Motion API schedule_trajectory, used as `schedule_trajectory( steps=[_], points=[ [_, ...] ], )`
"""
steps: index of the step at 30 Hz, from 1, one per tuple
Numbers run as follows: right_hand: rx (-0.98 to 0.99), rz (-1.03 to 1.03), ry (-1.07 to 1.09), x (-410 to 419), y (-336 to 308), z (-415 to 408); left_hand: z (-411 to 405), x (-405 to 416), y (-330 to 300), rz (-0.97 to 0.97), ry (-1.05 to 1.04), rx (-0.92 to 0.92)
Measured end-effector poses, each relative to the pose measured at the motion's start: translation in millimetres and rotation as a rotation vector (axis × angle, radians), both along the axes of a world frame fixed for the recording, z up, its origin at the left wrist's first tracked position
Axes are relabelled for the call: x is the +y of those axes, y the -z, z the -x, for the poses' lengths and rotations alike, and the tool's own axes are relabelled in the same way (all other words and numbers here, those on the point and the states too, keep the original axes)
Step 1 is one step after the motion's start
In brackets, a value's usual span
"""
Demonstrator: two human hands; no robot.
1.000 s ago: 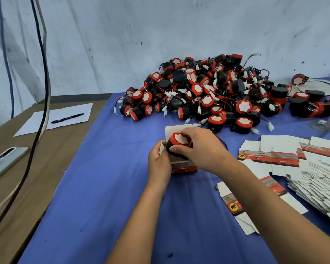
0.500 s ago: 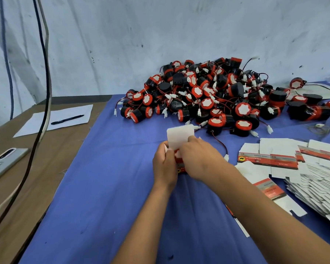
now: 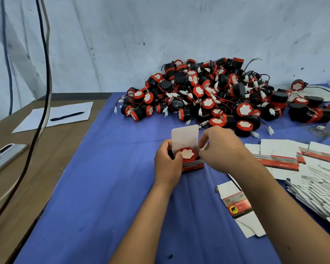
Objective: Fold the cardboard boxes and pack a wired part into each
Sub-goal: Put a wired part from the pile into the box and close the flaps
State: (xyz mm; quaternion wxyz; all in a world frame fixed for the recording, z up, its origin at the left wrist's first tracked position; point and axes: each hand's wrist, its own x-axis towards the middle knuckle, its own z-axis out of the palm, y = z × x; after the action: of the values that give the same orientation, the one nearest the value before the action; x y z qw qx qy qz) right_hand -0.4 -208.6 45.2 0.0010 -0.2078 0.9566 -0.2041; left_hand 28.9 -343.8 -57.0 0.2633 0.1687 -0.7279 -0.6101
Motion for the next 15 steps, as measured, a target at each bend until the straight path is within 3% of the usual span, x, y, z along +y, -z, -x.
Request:
schedule_trajectory(
  steps=[3,7,12,15],
  points=[
    [0.055,0.138,-0.065,-15,11,-2,-1,0,-1,0.012,0.013,-0.002],
    [0.176,0.13,-0.113,-25,33,0,-1,1,-1,0.013,0.044,-0.005],
    [0.266,0.05,0.022,-25,45,4,1,1,1,-0.006,0.01,-0.067],
    [0.239,0.101,0.11,-30,48,1,2,2,2,-0.005,-0.021,-0.085]
  ],
)
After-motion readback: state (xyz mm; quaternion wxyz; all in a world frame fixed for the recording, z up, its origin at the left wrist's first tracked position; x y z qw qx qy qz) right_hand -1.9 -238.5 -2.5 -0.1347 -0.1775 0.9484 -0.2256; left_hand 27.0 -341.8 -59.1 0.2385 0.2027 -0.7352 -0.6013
